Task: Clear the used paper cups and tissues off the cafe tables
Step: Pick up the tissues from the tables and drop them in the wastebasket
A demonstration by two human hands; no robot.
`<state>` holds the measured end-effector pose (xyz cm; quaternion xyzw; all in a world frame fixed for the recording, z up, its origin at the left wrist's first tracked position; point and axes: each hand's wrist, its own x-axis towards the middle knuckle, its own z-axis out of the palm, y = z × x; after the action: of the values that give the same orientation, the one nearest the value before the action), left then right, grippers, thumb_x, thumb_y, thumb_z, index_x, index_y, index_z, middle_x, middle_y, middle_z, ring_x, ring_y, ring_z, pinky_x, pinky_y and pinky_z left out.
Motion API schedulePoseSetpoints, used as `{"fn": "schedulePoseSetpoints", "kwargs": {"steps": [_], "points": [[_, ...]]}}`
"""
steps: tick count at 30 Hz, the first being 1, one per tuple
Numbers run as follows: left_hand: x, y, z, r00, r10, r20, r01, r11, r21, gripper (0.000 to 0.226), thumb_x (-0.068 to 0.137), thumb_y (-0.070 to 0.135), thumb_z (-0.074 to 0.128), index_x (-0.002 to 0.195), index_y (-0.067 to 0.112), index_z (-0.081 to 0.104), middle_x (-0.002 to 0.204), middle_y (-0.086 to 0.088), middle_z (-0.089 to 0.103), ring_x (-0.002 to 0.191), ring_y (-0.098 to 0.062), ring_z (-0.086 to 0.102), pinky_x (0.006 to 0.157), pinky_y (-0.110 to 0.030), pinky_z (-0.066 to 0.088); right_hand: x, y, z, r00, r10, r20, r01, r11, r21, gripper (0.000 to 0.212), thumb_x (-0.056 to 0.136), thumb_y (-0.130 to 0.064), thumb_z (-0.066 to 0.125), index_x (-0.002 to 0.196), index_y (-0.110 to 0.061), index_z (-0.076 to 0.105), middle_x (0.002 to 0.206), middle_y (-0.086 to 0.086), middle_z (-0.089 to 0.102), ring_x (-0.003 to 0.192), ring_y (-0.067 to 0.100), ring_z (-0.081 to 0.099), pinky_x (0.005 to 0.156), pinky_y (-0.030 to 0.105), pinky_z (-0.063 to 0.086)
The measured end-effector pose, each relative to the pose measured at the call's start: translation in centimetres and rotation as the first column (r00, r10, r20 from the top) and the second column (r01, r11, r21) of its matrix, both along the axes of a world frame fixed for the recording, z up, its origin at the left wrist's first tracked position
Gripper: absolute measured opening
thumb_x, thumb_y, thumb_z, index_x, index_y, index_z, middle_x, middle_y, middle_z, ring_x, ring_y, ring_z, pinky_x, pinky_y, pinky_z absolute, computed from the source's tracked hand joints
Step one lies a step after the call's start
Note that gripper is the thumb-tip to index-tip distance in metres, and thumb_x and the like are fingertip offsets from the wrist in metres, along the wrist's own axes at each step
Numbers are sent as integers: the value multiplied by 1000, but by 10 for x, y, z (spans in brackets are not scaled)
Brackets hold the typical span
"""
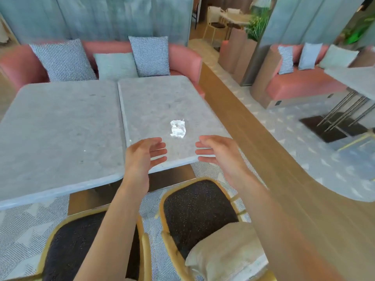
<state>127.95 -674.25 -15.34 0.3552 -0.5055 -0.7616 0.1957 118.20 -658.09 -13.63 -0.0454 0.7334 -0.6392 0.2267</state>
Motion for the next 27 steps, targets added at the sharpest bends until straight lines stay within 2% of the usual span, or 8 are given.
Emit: {"fn": "schedulePoseSetpoints", "kwargs": {"steps": [5, 10, 13, 17, 20, 21, 24, 27], "points": [[-61, -8, -39, 993, 39, 113, -38, 999, -13, 19, 96, 13, 61, 104, 1, 73, 101, -16, 76, 93, -32, 73, 85, -41, 61, -80, -20, -36, 997, 83, 5, -83, 994, 68, 19, 93, -11, 63, 110, -8, 71, 108, 14, 73, 98, 27, 73, 86, 37, 62], [-133, -18, -98, 968, 78, 240, -65, 996, -60, 18, 97, 15, 61, 105, 5, 73, 105, -13, 74, 93, -30, 73, 86, -42, 60, -176, -36, -109, 977, 211, 5, -209, 963, 168, 20, 93, -14, 66, 112, -16, 68, 105, 4, 72, 96, 22, 73, 83, 35, 62], [-172, -24, -135, 956, 60, 288, -33, 995, -98, 14, 97, 13, 60, 103, 7, 72, 105, -10, 71, 95, -29, 71, 85, -43, 61, -223, -45, -157, 954, 299, -13, -285, 920, 270, 28, 92, -18, 67, 120, -22, 65, 117, -1, 67, 92, 16, 72, 88, 41, 61], [-224, -35, -190, 942, 16, 334, 34, 989, -143, 14, 97, 9, 60, 104, 14, 71, 100, -10, 67, 91, -24, 67, 85, -41, 61, -269, -60, -209, 911, 412, -38, -365, 844, 394, 45, 91, -19, 68, 135, -21, 58, 132, -1, 58, 95, 16, 69, 88, 38, 58], [-258, -47, -229, 919, -36, 393, 147, 956, -254, 28, 95, 10, 61, 120, 22, 66, 117, -10, 64, 93, -23, 69, 72, -24, 59, -298, -77, -244, 875, 479, -70, -397, 794, 461, 51, 92, -18, 66, 141, -20, 52, 140, 0, 53, 114, 19, 62, 91, 31, 49], [-268, -51, -240, 910, -43, 412, 190, 928, -321, 34, 95, 10, 62, 127, 23, 63, 126, -7, 62, 98, -23, 69, 73, -24, 58, -306, -84, -257, 861, 499, -93, -398, 777, 487, 52, 92, -17, 66, 142, -19, 51, 143, 1, 53, 120, 19, 58, 95, 31, 47], [-295, -63, -270, 884, -100, 456, 341, 806, -484, 46, 96, 9, 62, 141, 17, 55, 151, 6, 43, 122, -19, 57, 95, -28, 50, -325, -107, -294, 788, 579, -210, -376, 723, 580, 59, 90, -14, 67, 146, -16, 47, 148, 4, 48, 132, 23, 50, 103, 30, 40], [-309, -72, -293, 863, -127, 489, 395, 774, -495, 49, 95, 7, 62, 143, 15, 54, 156, 8, 38, 129, -16, 52, 95, -18, 40, -332, -132, -322, 689, 656, -307, -378, 687, 621, 70, 91, -13, 67, 153, -16, 36, 159, 2, 34, 143, 24, 34, 107, 27, 32]]}}
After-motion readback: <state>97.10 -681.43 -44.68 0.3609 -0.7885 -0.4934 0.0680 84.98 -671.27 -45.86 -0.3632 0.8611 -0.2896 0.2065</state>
